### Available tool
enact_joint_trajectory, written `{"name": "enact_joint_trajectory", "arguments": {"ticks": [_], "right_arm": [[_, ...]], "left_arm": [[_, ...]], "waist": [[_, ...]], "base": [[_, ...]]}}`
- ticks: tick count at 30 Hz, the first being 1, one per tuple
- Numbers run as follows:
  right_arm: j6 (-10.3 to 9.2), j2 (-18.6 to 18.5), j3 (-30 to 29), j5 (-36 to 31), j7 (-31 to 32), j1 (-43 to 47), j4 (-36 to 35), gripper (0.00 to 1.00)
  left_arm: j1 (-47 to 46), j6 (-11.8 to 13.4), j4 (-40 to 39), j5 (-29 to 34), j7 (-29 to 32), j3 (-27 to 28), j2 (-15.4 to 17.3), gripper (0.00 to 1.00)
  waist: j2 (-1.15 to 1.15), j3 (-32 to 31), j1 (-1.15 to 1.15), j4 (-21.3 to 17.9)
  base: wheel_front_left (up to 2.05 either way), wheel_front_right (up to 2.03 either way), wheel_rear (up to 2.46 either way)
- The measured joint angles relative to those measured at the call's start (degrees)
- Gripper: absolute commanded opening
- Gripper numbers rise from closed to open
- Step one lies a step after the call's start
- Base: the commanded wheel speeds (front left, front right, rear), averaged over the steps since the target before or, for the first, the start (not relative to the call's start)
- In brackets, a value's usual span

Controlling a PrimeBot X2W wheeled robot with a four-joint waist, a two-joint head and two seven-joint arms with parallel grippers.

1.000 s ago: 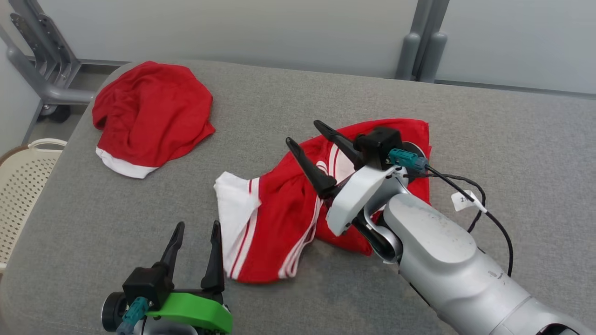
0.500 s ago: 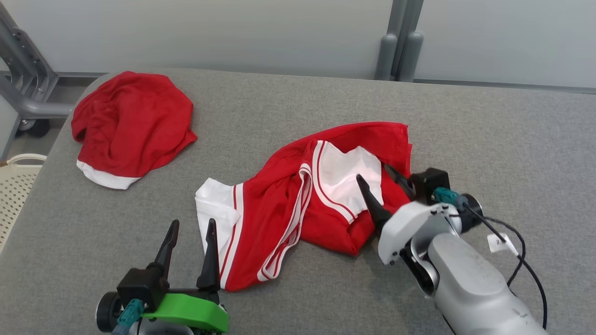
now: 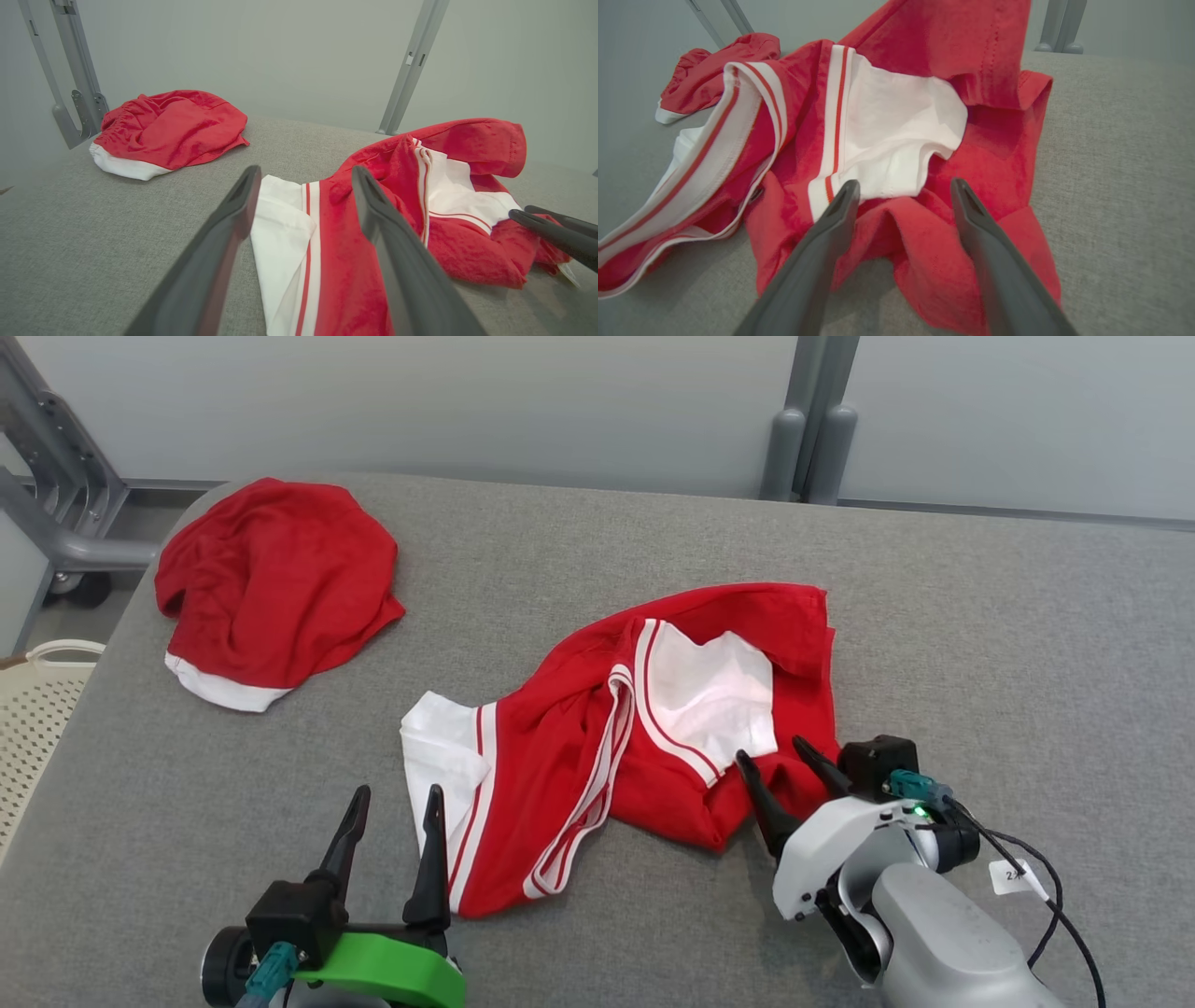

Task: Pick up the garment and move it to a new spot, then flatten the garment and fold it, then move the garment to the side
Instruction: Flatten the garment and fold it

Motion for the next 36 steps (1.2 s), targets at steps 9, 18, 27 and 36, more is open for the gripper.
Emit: {"name": "enact_joint_trajectory", "arguments": {"ticks": [9, 18, 27, 36], "right_arm": [[0.00, 0.0, 2.5, 6.9, 1.9, -4.2, 3.6, 0.47], [0.00, 0.0, 4.6, 10.2, 1.9, -8.6, 8.1, 0.00], [0.00, 0.1, 0.2, 8.0, -0.1, -13.6, 6.1, 0.00], [-0.01, -1.2, -14.1, -3.3, -0.3, -15.5, -6.1, 0.00]], "left_arm": [[-0.1, 0.0, 0.1, 0.0, 0.0, -0.3, 0.2, 1.00], [-0.6, 0.1, 0.2, -0.1, 0.0, -0.4, 0.2, 1.00], [-0.6, 0.6, 0.1, -0.5, 0.0, 0.2, 0.5, 1.00], [-0.6, 0.9, -0.1, -0.6, 0.0, 0.3, 0.5, 1.00]], "waist": [[0.00, 0.5, 0.00, 1.5], [0.00, 1.3, 0.00, 2.0], [0.00, 1.2, 0.00, 0.4], [0.00, 1.0, 0.00, -1.3]], "base": [[0.00, 0.00, 0.00], [0.00, 0.00, 0.00], [0.00, 0.00, 0.00], [0.00, 0.00, 0.00]]}}
